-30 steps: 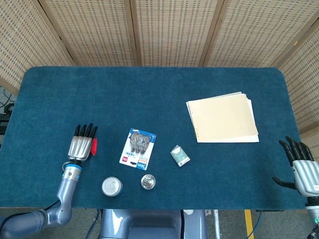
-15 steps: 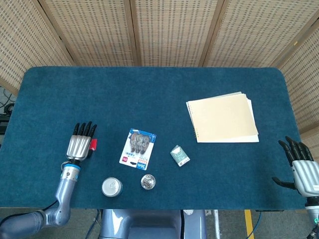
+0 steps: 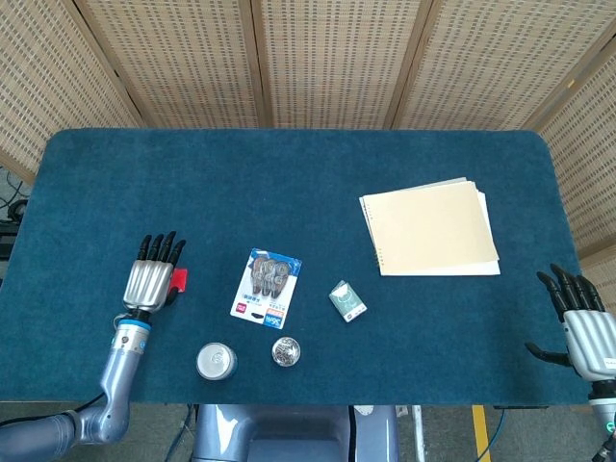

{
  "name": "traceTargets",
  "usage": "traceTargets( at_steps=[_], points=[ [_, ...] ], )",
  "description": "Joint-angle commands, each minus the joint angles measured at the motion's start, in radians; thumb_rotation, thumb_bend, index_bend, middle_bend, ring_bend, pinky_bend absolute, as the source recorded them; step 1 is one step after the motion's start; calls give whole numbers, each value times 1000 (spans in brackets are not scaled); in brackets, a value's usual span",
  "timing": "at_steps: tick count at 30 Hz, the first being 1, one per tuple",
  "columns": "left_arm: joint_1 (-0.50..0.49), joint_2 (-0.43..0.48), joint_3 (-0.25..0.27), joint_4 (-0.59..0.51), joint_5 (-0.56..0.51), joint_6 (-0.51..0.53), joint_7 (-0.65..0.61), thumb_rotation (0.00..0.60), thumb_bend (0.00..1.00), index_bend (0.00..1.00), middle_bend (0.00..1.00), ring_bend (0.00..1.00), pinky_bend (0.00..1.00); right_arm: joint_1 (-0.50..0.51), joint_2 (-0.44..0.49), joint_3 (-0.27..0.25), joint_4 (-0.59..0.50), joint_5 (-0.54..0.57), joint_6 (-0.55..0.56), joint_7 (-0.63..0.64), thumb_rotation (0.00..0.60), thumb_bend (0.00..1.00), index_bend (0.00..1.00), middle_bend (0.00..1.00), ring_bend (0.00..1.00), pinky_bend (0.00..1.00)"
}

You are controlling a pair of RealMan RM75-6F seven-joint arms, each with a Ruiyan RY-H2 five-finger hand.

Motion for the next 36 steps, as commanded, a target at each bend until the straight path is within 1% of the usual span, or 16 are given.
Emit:
traceTargets(
  at_steps=[1,5,9,14,17,20,28,36],
  points=[
    [7,5,3,-8,7,4,-12,600,337,88,0,0,0,0,-1,0,1,0,-1,0,600,53,0,0,0,0],
    [17,36,9,-64,2,-5,-16,600,337,93,0,0,0,1,-1,1,2,3,-3,0,600,53,0,0,0,0],
    [25,61,19,-109,1,-8,-11,600,335,122,0,0,0,1,-1,0,0,2,-3,-2,600,53,0,0,0,0],
    [33,73,28,-131,-9,-20,-19,600,336,205,0,0,0,1,-1,0,-1,2,-2,-2,600,53,0,0,0,0],
    [36,71,34,-125,-11,-23,-16,600,337,295,0,0,0,1,-1,0,-1,2,-2,-2,600,53,0,0,0,0],
    [38,63,38,-110,-17,-30,-14,600,337,341,0,0,0,1,0,0,-1,1,-2,-1,600,53,0,0,0,0],
    [36,41,33,-64,-14,-31,-20,600,344,387,0,0,0,2,-2,0,0,2,-4,-2,600,53,0,0,0,0],
    [30,18,23,-19,-28,-46,-18,600,351,390,0,0,0,1,-1,0,0,2,-3,-1,600,53,0,0,0,0]
  ],
)
